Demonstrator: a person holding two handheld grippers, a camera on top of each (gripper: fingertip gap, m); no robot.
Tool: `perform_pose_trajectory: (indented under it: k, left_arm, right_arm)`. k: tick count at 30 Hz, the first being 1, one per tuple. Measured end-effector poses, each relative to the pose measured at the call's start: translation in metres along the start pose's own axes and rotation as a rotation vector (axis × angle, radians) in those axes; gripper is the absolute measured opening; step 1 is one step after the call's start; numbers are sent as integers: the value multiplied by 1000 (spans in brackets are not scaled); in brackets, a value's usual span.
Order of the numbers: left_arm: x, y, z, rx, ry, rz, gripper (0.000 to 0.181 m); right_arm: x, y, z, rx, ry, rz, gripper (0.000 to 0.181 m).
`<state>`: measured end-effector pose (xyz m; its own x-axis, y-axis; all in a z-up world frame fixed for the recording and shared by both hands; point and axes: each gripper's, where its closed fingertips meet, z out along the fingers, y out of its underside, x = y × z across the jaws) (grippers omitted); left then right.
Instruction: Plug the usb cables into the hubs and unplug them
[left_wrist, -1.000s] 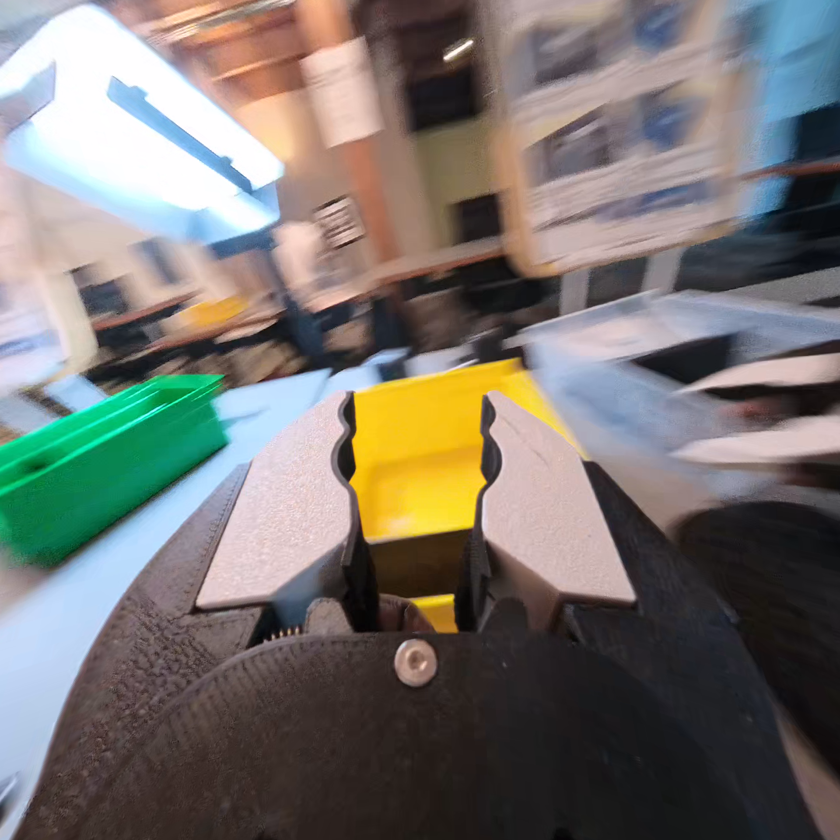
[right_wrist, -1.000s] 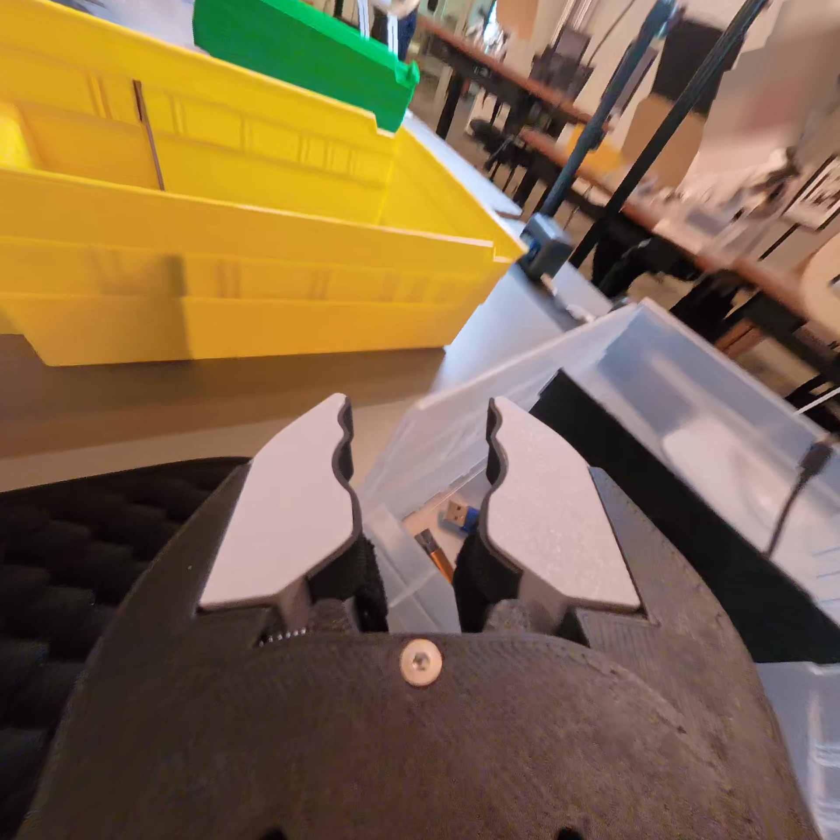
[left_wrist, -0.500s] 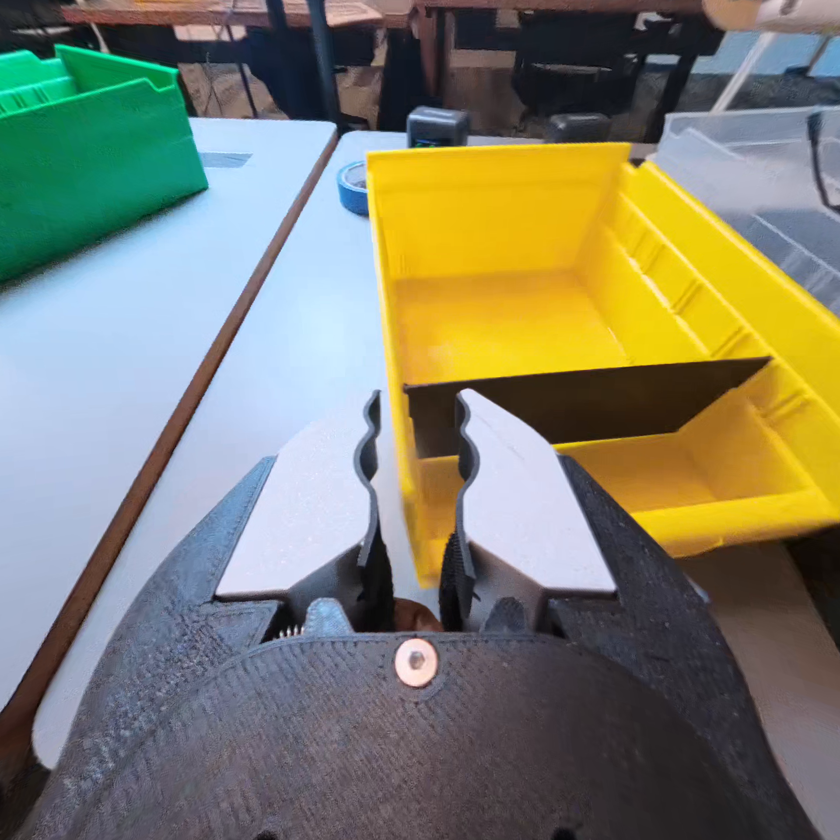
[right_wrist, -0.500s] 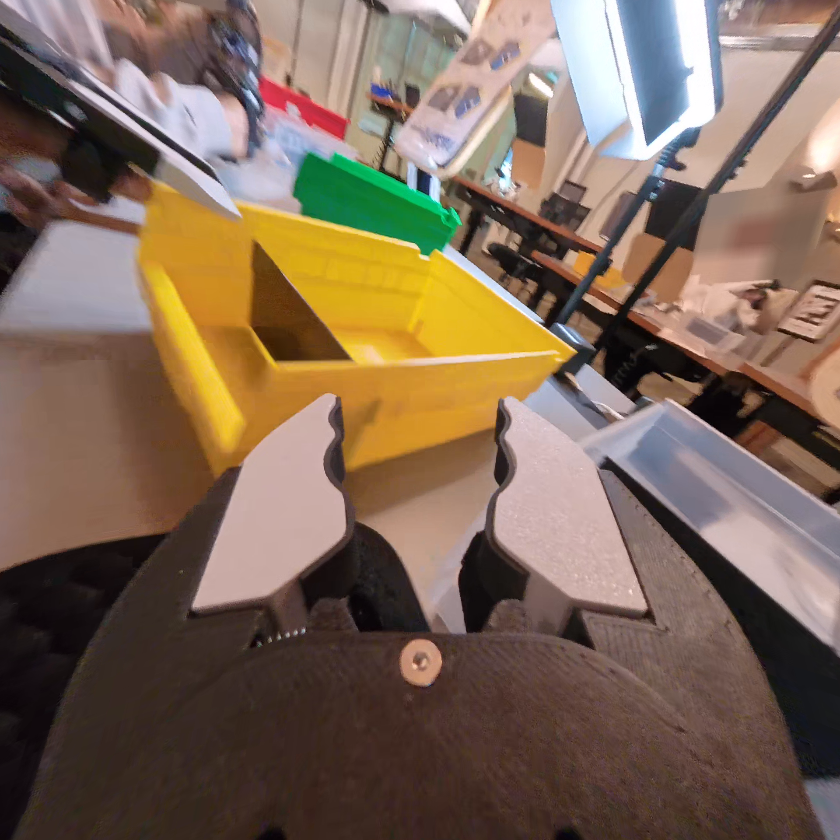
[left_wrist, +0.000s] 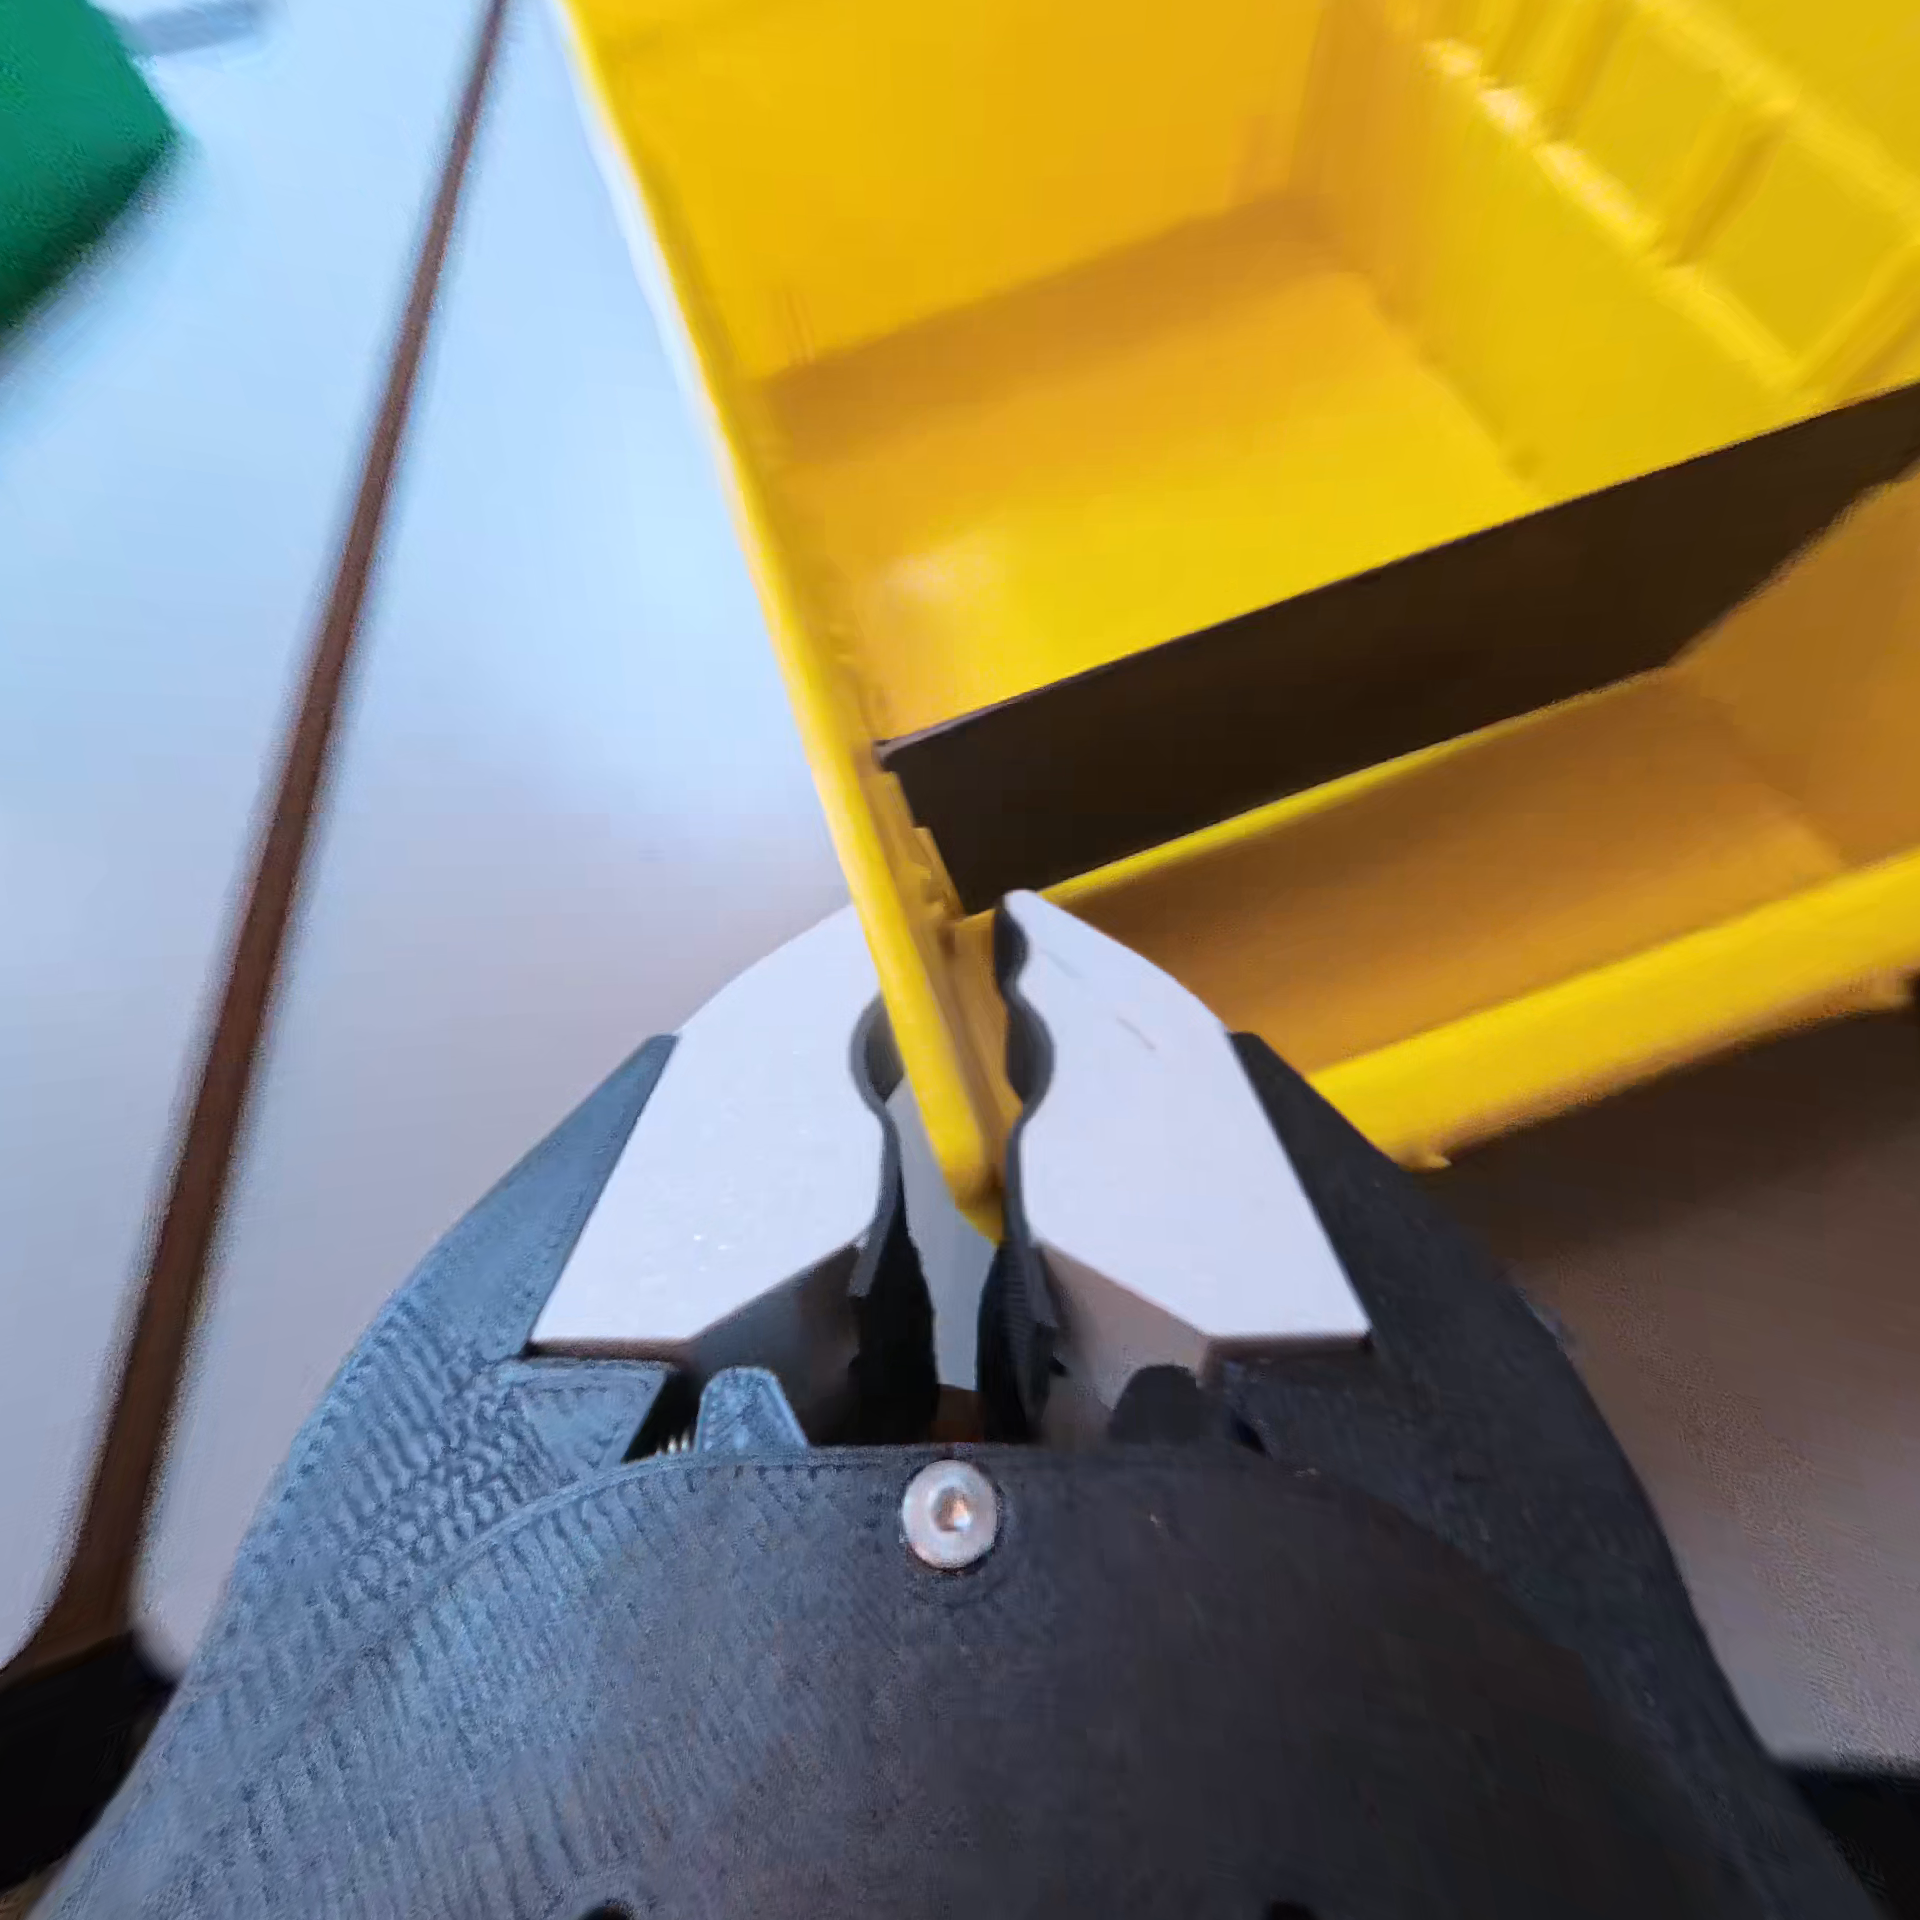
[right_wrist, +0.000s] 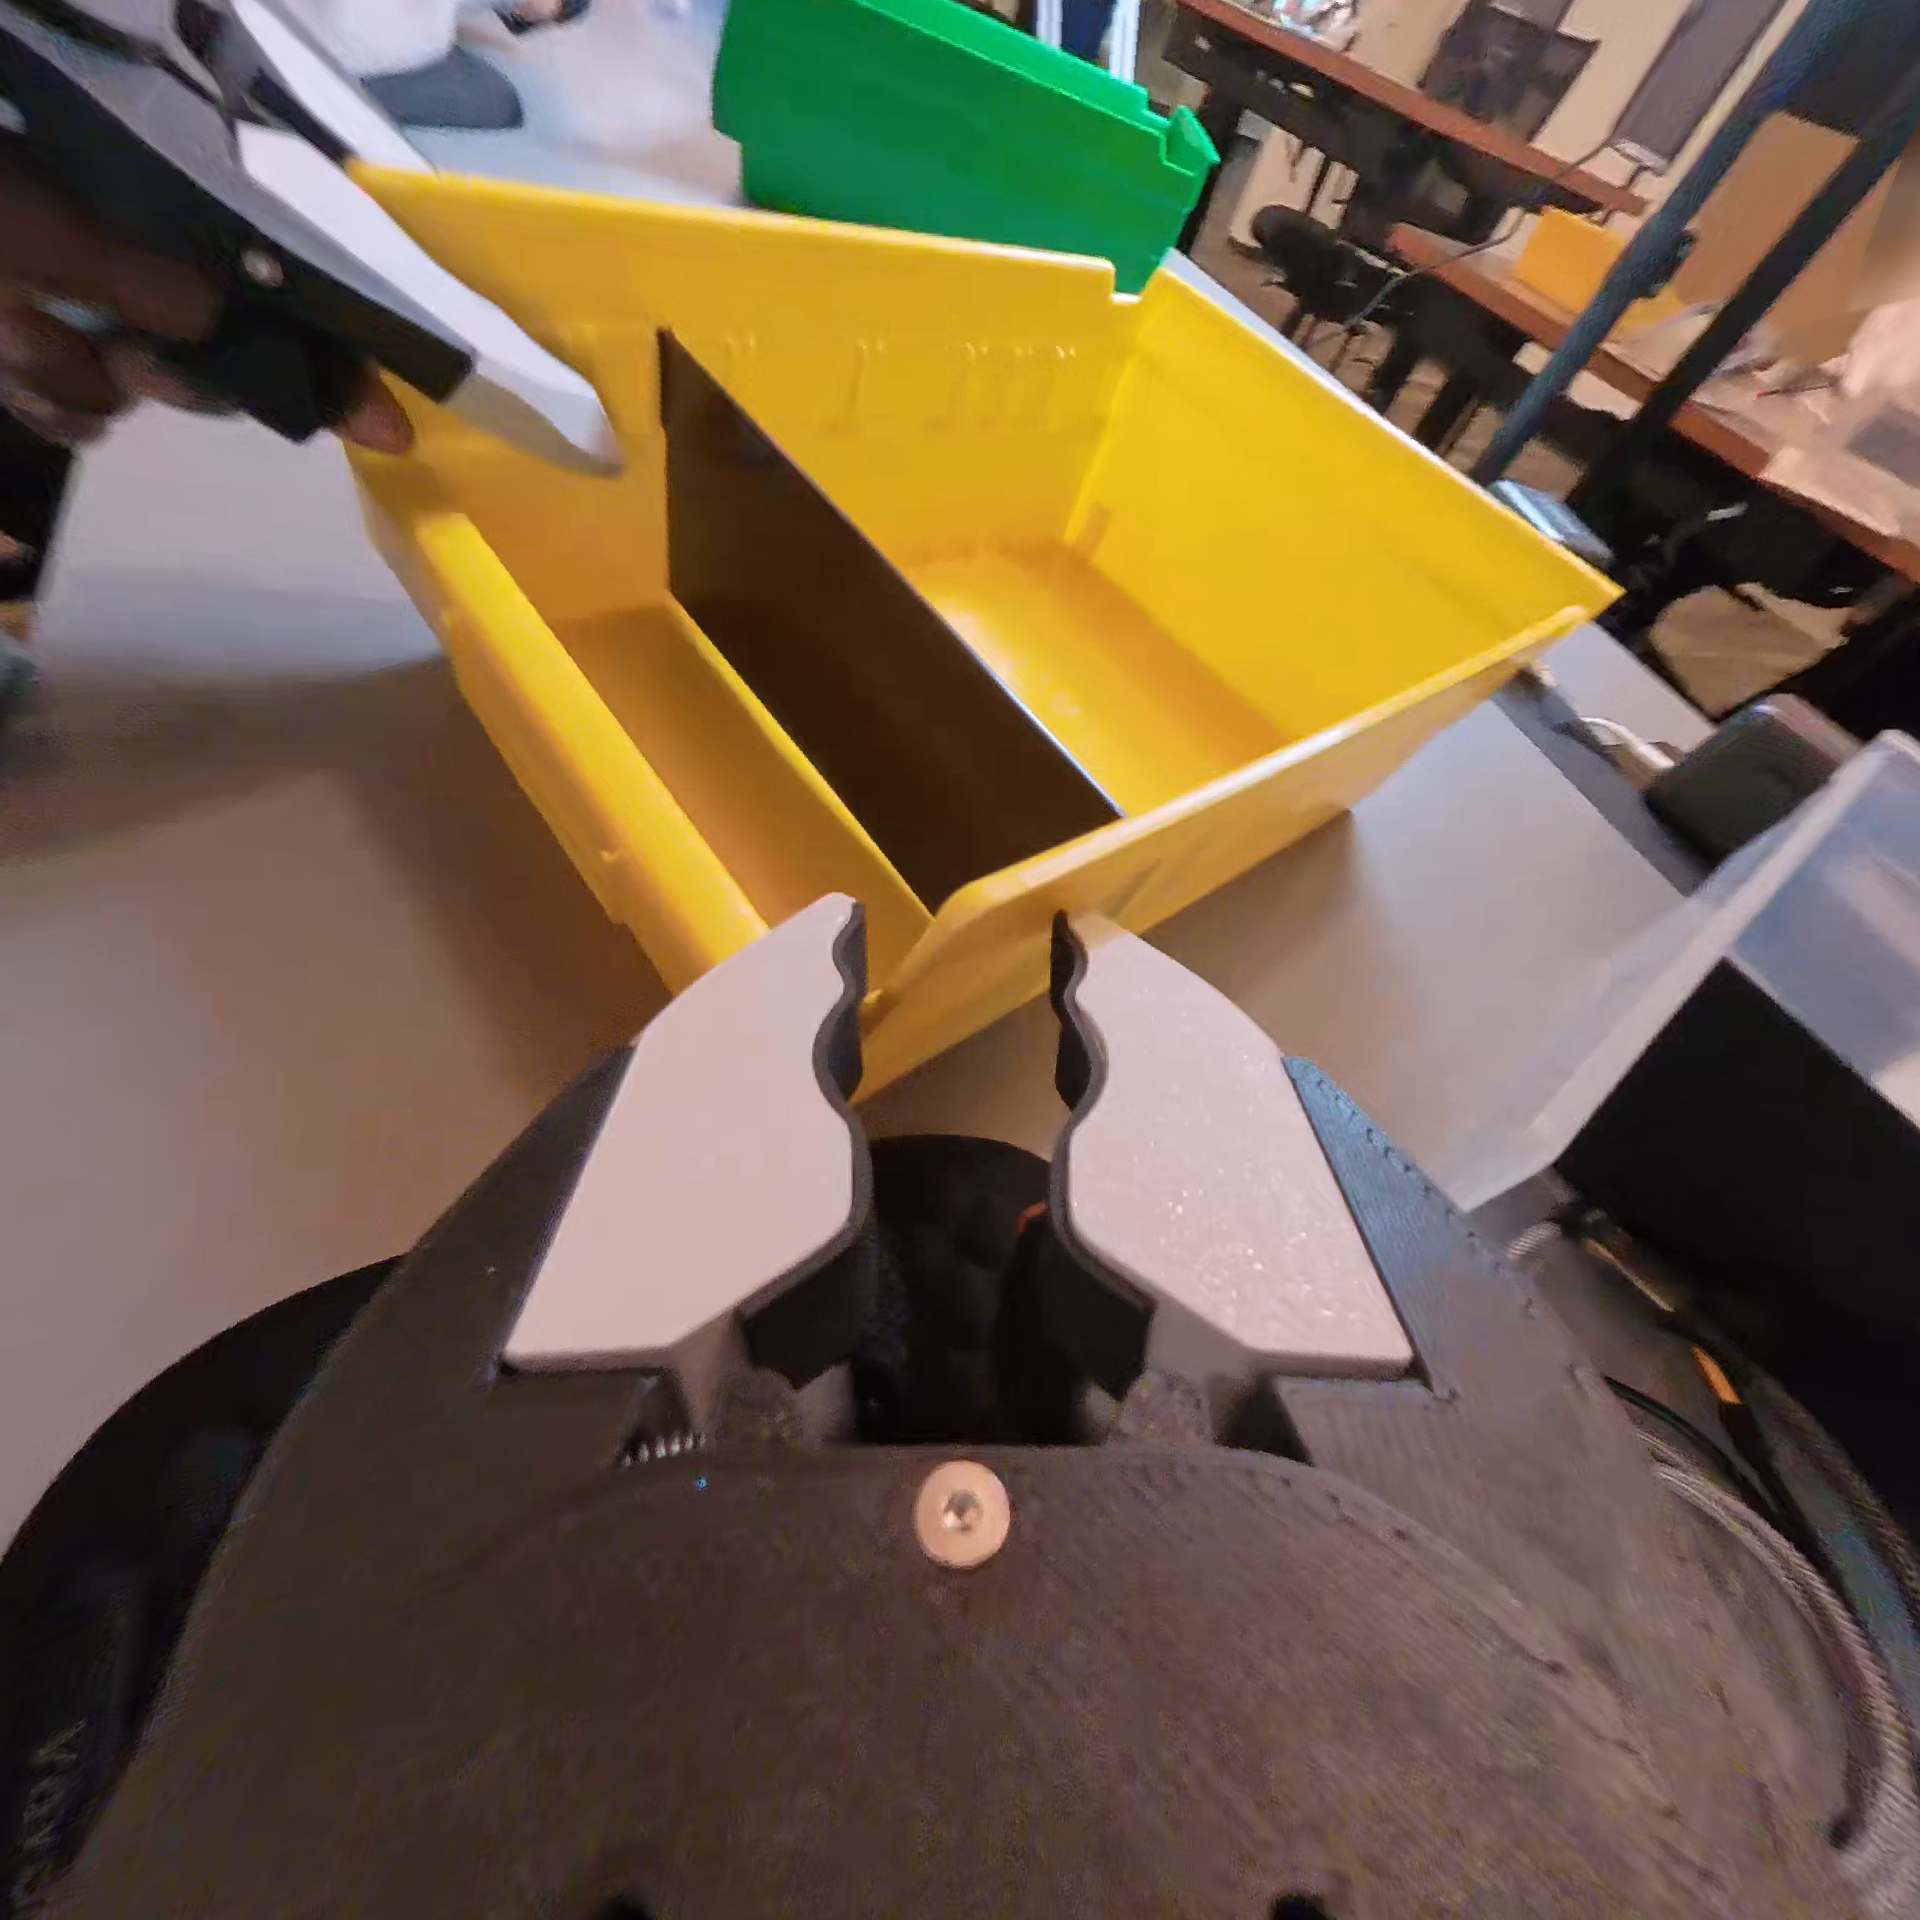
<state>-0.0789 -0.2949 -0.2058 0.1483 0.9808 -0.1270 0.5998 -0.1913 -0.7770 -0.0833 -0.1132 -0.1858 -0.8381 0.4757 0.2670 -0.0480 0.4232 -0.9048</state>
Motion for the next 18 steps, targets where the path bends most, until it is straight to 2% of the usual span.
perform_pose_trajectory:
  k: [2, 5, 9, 14, 18]
  left_arm:
    - [-5, -8, -3, 10, -90, 36, 8]
    - [-1, -36, -19, 144, -143, 49, 7]
    - [16, -76, -50, 312, -198, 90, 8]
    - [70, -137, -93, 625, -133, 74, 11]
    - [145, -178, -100, 752, 26, 135, 14]
  right_arm:
    - [3, 1, 0, -14, 52, -72, 30]
    - [15, -6, -9, 35, 126, -129, 25]
    - [40, -36, -41, 163, 267, -198, 22]
    - [80, -70, -120, 284, 478, -283, 20]
    - [116, -66, -199, 255, 642, -321, 19]
